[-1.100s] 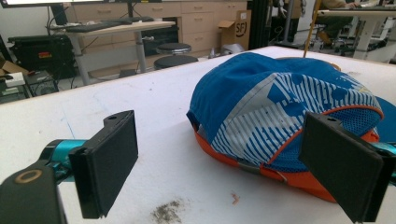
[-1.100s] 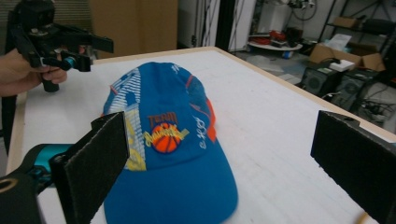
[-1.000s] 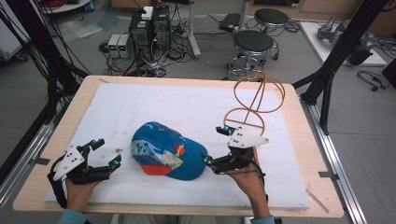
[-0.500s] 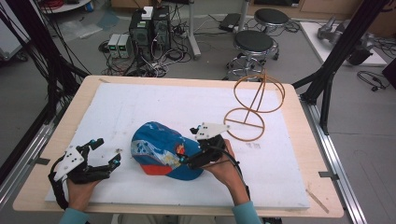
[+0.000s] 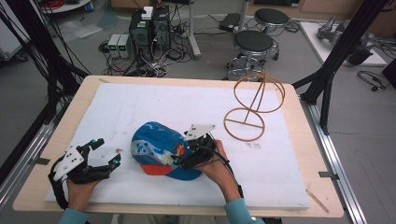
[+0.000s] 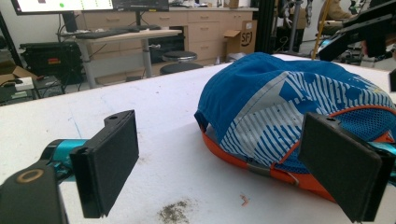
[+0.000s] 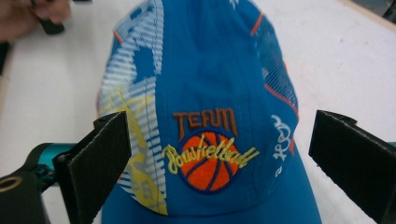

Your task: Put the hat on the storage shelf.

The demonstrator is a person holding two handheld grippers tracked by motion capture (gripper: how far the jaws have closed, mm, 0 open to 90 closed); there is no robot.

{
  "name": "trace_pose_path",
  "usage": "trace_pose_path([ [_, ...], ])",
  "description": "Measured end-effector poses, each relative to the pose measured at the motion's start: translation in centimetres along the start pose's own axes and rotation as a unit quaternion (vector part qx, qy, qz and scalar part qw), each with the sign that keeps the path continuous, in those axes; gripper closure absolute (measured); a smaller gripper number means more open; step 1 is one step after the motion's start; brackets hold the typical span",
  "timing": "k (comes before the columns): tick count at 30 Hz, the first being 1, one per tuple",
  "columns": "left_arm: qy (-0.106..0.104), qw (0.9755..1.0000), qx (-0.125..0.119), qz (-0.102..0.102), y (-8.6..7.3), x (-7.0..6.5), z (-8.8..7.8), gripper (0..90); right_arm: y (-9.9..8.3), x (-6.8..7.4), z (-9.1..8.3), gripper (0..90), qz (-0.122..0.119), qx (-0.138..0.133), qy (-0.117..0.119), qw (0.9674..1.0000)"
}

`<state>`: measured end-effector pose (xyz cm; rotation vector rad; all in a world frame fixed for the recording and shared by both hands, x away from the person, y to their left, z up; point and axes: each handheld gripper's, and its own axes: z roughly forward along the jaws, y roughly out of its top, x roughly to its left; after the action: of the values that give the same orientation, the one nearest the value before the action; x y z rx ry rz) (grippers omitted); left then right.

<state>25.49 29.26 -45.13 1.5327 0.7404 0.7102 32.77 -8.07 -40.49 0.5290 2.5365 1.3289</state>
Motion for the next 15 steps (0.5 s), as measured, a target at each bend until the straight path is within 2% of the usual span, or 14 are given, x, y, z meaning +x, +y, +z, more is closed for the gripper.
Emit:
trace_pose_path([
  [2,0.000,1.0000,0.000,0.001,0.00,-0.01,0.00,13.1,-0.17,0.02,0.71,5.0,-0.010,0.020,-0.002,0.9998],
  [8,0.001,1.0000,0.001,0.001,0.00,-0.02,0.00,13.2,-0.23,0.04,1.15,8.3,-0.018,0.029,0.005,0.9994],
  [10,0.001,1.0000,0.001,0.001,0.00,-0.02,0.00,13.2,-0.26,0.00,1.00,17.1,-0.024,0.034,0.008,0.9991],
  [15,0.000,1.0000,0.000,0.001,-0.01,-0.01,0.00,13.3,-0.41,-0.06,1.06,23.1,-0.020,0.046,0.006,0.9987],
])
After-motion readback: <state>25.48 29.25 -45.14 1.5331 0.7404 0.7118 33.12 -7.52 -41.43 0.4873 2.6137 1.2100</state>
